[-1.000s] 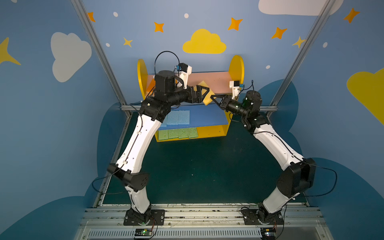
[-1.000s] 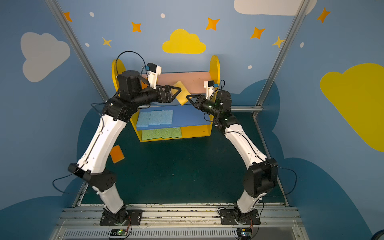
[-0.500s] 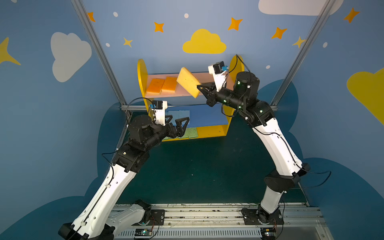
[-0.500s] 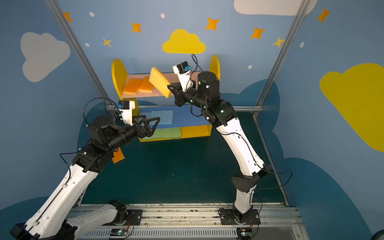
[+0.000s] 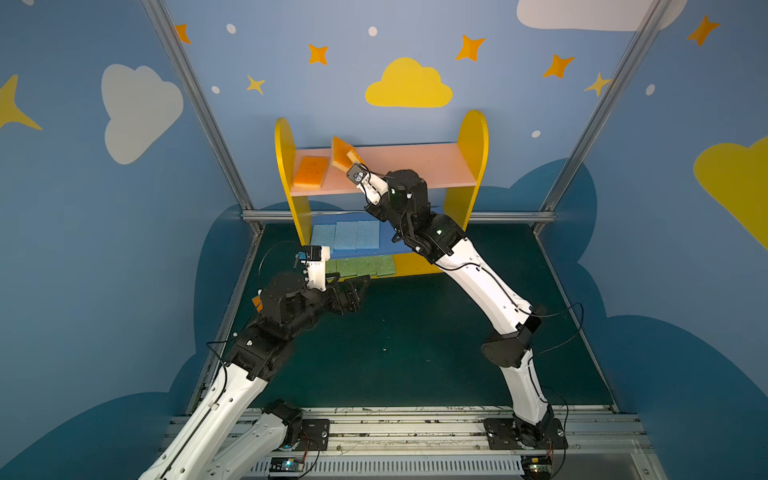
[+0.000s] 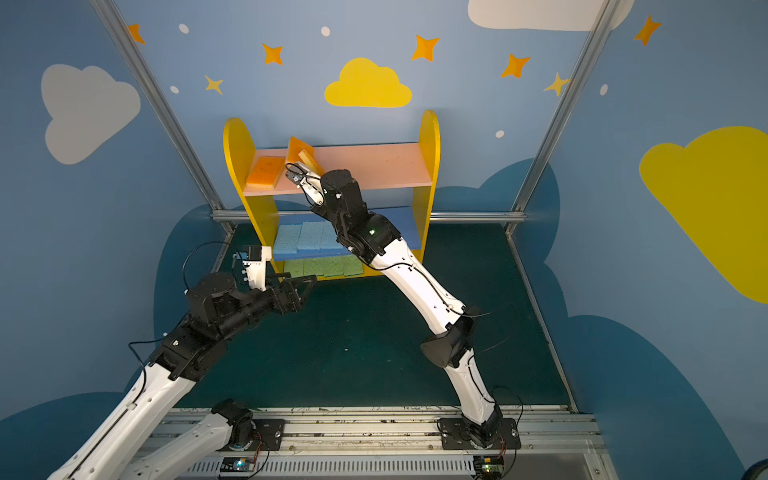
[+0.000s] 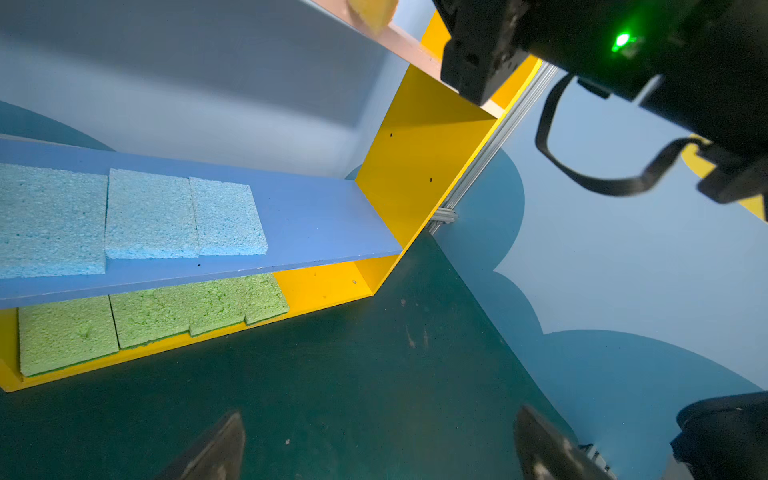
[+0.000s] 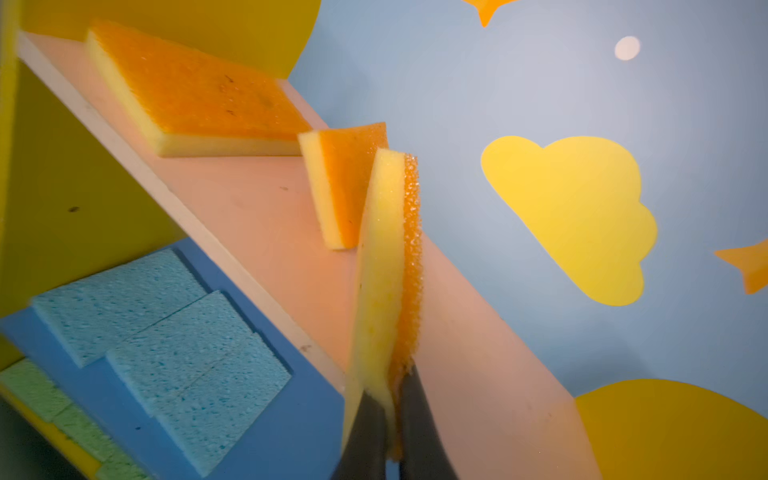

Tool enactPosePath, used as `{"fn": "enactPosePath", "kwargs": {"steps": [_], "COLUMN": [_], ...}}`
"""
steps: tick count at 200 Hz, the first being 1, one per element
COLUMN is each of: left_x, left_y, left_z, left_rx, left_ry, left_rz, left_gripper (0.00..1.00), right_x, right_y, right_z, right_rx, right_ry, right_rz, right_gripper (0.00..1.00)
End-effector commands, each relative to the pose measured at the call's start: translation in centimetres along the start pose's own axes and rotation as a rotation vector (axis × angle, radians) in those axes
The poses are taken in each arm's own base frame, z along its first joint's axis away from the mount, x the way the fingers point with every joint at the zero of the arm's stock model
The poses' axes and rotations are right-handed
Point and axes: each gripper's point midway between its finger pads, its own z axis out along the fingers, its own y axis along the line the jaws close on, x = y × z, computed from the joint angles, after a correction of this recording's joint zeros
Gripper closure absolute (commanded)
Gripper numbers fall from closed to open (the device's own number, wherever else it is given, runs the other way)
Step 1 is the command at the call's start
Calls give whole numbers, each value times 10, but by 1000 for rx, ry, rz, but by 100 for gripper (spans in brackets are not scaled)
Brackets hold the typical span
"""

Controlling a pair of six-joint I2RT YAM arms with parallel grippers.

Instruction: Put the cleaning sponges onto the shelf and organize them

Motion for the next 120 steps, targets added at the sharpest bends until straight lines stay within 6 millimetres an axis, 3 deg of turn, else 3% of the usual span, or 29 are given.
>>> {"fn": "enactPosePath", "kwargs": {"steps": [1, 34, 69, 120], "left_x": [5, 12, 14, 9], "left_y": [0, 6, 8, 4], "left_z": [-8, -12, -11, -16], "left_rx": [-2, -33, -37, -34], "left_ry": [10, 28, 38, 40], "left_rz": [10, 38, 43, 47], "left_gripper": [0, 0, 0, 0], "right_x": [-3, 0, -2, 24], "right_y": [-35, -39, -60, -85], "right_z": [0, -3, -7, 8], "right_rx": [163, 121, 154, 225], "right_ry": [20, 6, -16, 46], "right_rz": [-50, 68, 96, 49], "right_gripper": [99, 98, 98, 97]}}
